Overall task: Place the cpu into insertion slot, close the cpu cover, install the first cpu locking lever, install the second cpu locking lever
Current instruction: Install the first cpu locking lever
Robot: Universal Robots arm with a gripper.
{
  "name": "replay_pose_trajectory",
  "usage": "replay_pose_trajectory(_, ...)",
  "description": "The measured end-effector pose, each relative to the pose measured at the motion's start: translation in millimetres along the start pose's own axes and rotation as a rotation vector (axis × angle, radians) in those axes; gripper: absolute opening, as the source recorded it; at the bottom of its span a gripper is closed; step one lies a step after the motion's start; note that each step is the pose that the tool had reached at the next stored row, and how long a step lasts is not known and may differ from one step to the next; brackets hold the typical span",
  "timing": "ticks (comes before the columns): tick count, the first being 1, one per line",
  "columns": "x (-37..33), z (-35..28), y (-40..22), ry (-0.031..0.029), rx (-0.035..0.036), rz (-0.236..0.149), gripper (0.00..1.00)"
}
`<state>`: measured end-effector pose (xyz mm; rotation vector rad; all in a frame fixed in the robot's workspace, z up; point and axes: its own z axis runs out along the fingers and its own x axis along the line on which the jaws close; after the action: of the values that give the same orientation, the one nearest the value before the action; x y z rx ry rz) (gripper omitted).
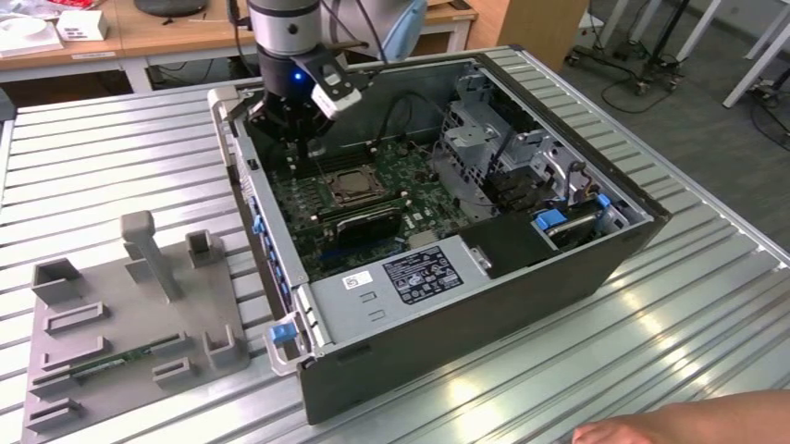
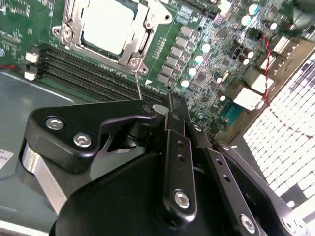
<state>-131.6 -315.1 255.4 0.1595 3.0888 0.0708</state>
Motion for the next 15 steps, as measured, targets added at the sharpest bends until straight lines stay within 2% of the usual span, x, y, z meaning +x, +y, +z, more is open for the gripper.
replay_pose_trajectory(15,2.4,1.5,15.0,0.0004,-0.0047,0.0,0.1)
